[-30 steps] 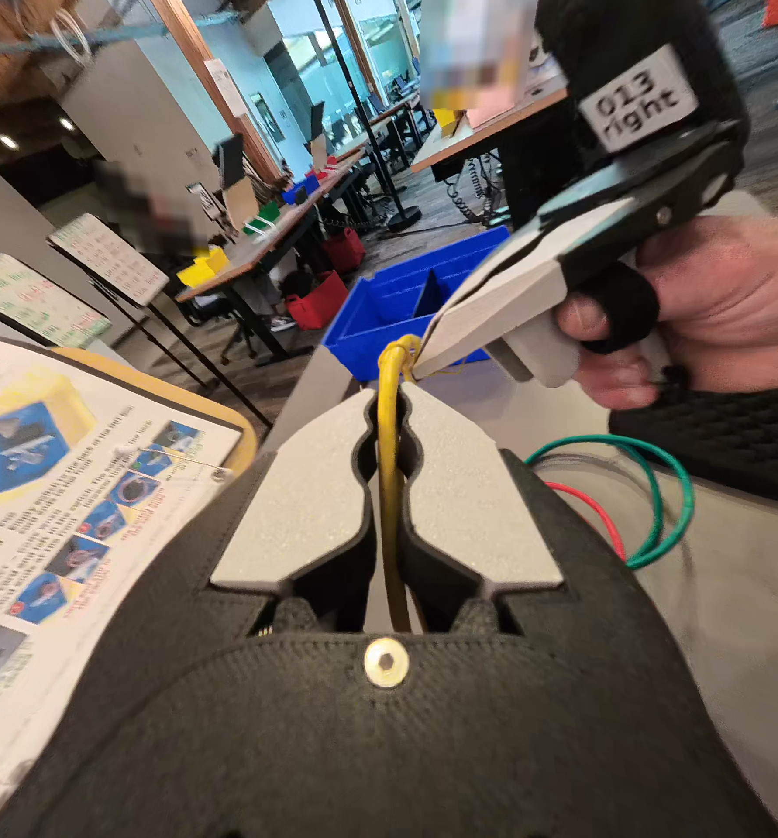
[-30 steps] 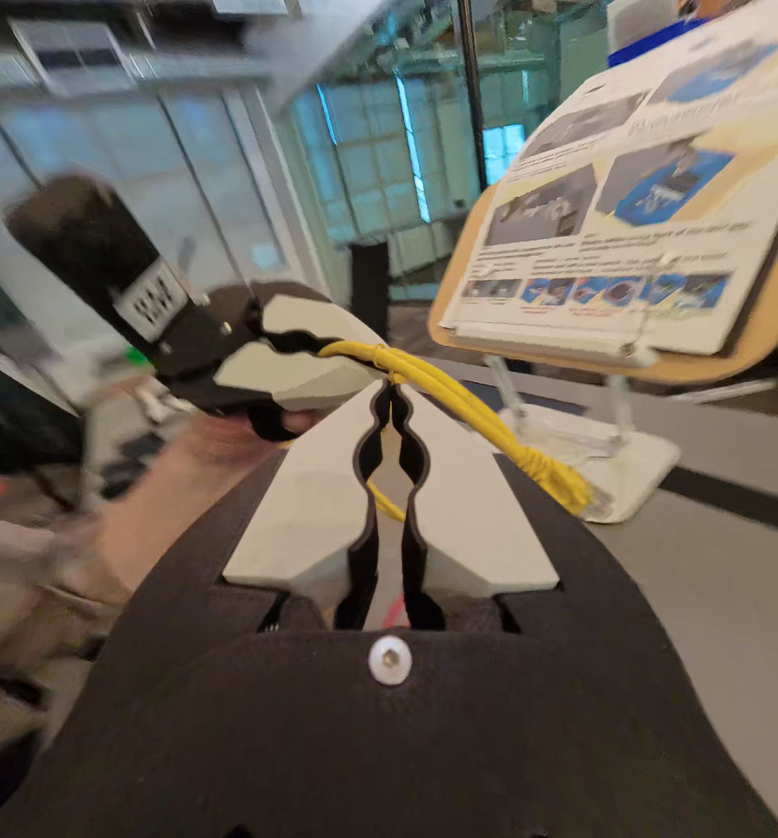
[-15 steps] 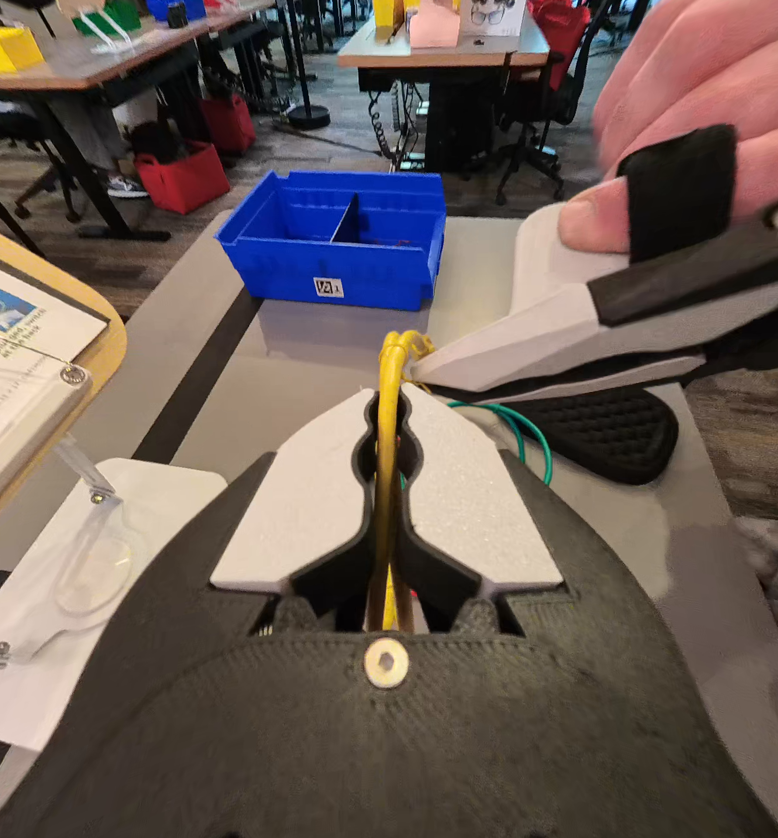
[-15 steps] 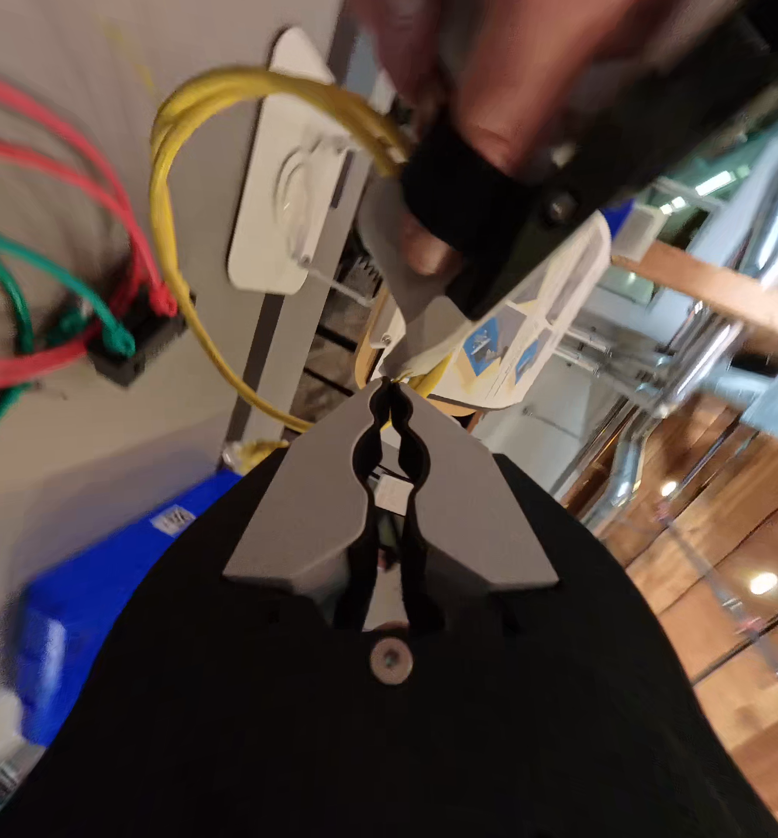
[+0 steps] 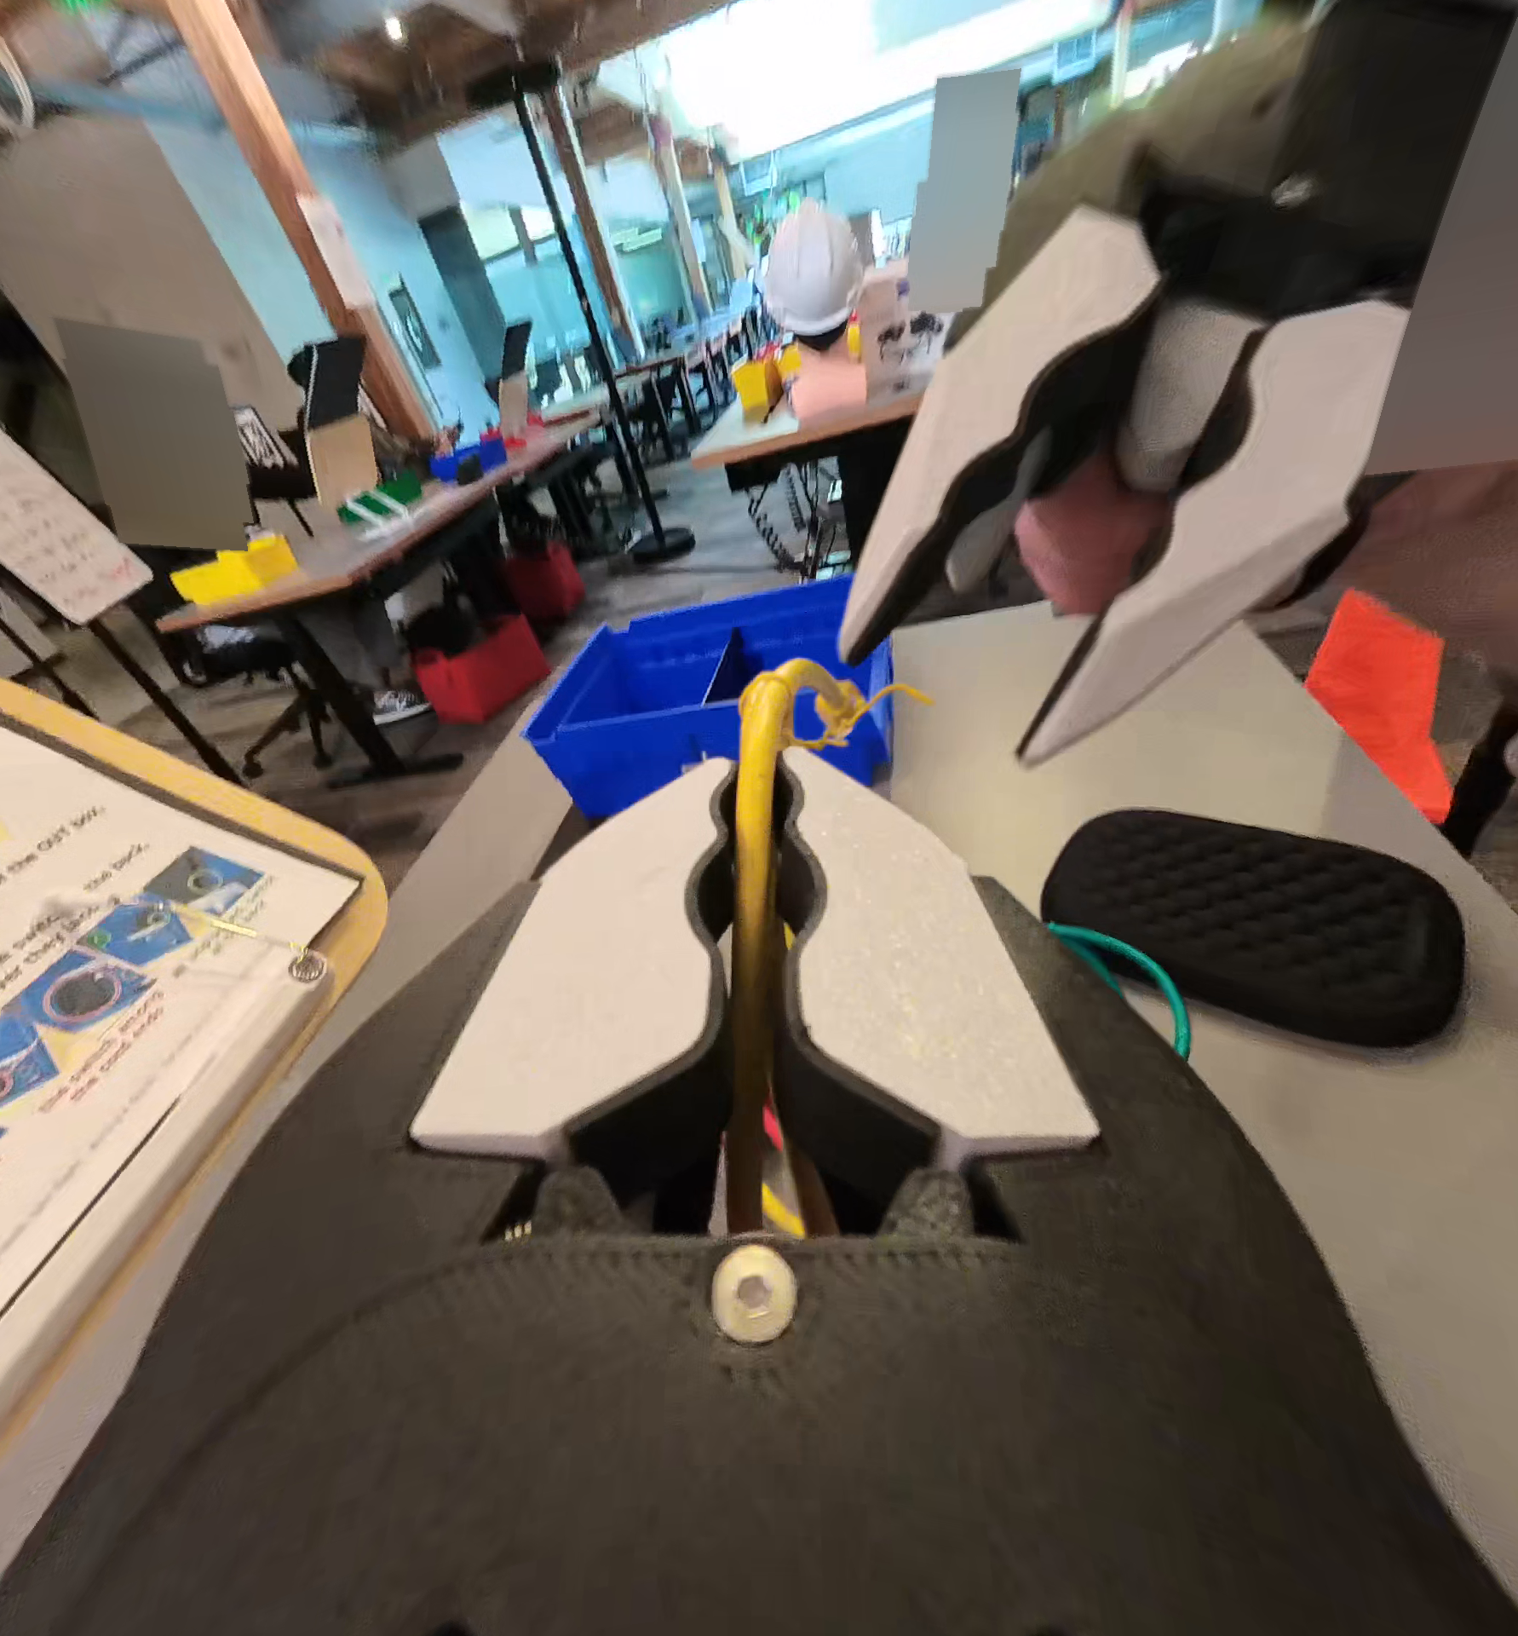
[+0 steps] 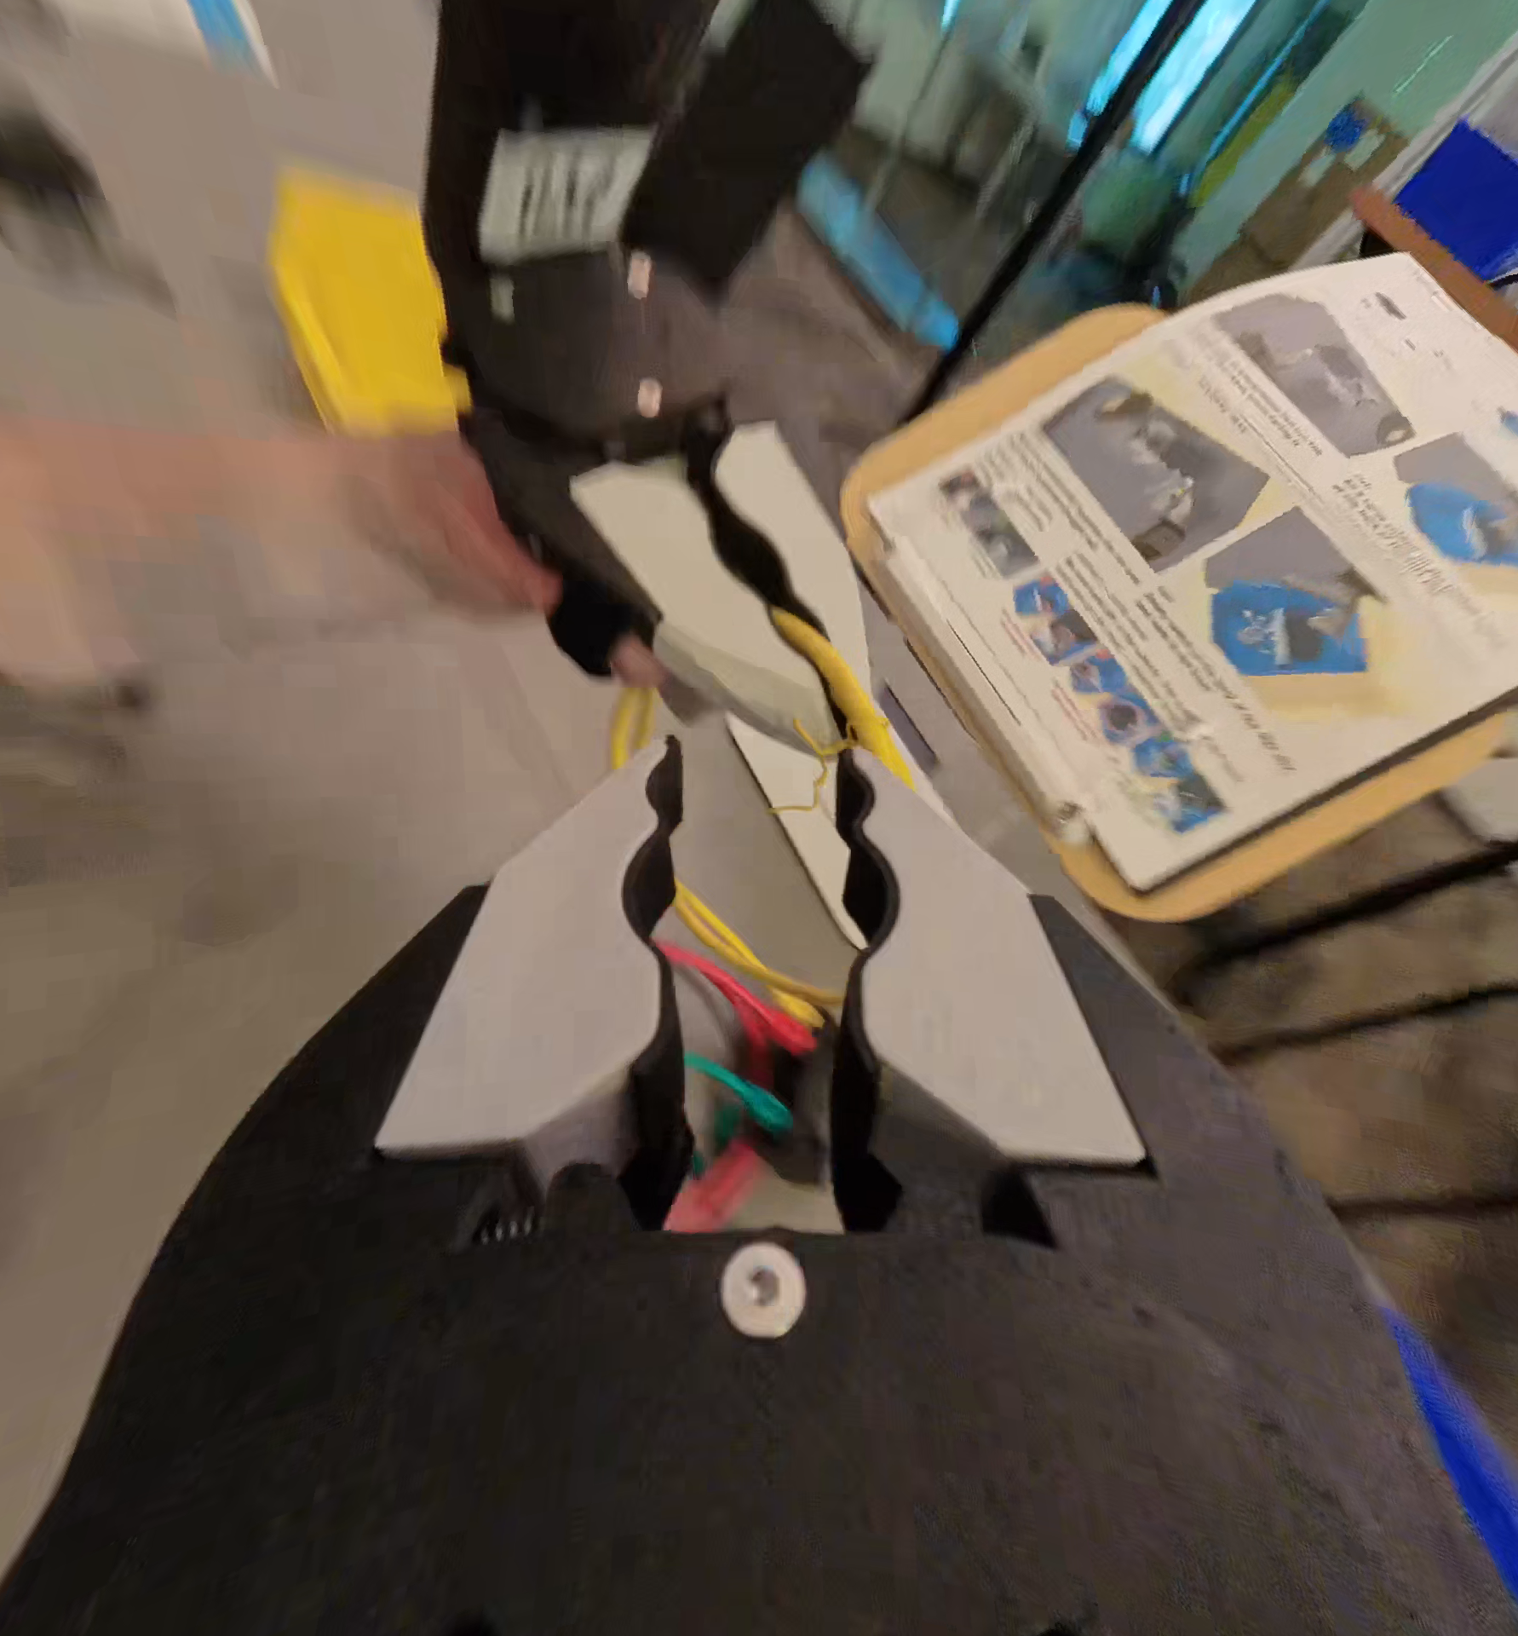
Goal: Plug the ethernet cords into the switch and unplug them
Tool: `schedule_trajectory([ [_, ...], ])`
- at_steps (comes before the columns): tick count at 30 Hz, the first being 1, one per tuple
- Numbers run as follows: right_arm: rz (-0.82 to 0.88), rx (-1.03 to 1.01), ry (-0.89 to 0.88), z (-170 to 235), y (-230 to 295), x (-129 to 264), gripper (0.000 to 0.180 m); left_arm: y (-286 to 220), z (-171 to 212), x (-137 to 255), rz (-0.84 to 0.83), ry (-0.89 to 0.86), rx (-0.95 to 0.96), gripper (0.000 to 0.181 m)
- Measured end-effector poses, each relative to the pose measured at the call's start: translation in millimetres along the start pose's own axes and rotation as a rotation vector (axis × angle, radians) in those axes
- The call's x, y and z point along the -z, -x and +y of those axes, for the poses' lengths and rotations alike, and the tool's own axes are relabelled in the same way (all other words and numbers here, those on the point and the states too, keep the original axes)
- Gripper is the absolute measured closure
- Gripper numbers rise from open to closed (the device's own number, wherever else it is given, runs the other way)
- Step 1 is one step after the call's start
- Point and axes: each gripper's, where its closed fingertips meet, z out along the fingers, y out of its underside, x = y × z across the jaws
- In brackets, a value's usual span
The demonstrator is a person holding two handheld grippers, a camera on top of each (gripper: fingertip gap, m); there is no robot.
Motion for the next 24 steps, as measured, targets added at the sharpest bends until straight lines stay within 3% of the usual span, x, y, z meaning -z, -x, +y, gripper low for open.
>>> schedule_trajectory([
  [3,-0.030,-0.332,-0.235,-11.1,-9.1,13.2,0.152,-1.3,-13.9,5.1,0.005,-0.120,-0.013,0.176],
  [6,-0.050,-0.547,-0.316,-1.7,-13.5,12.1,0.147,1.5,-18.3,7.1,-0.049,-0.148,-0.069,0.176],
  [13,-0.288,-0.949,-0.611,-11.9,-10.1,8.0,0.154,-7.5,-17.6,-0.6,-0.154,-0.101,-0.308,0.176],
  [24,-0.300,-1.017,-0.629,-0.1,-10.1,2.0,0.178,-9.2,-18.8,-4.2,-0.257,-0.053,-0.463,0.176],
])
